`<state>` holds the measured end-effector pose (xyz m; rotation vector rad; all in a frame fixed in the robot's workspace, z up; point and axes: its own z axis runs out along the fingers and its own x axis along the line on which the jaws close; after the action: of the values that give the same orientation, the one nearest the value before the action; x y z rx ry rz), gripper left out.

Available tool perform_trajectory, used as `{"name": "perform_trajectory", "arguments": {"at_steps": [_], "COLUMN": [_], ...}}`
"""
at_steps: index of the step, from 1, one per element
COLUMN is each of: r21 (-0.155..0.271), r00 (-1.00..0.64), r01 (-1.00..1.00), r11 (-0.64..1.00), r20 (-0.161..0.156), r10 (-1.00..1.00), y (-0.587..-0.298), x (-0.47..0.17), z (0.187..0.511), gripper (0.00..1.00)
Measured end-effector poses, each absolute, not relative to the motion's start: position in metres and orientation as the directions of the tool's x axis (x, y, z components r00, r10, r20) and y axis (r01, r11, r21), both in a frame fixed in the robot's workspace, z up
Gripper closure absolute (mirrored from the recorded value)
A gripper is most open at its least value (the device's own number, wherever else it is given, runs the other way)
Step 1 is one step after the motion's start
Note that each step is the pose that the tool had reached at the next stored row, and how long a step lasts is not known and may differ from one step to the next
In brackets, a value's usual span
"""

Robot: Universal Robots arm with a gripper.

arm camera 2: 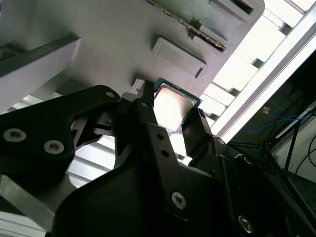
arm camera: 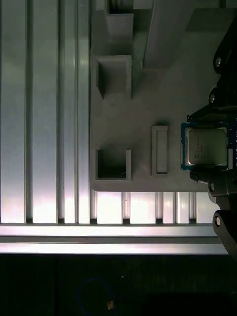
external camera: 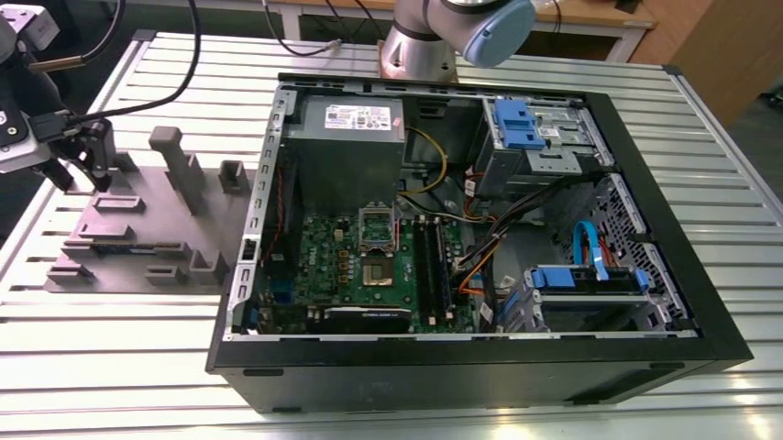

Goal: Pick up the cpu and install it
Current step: 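Pick up the cpu and move it towards the insertion slot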

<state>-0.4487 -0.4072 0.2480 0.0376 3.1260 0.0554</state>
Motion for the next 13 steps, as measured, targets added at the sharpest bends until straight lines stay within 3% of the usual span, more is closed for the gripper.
{"name": "perform_trajectory", "arguments": {"at_steps": [13], "r21": [0.036], "r00": [-1.0], "r01": [0.024], "r11": [0.999], "r20": [-0.014], "r10": [0.024], "y": [-0.4072], "x": [-0.4487], "z": [0.2515], "gripper": [0.53]}}
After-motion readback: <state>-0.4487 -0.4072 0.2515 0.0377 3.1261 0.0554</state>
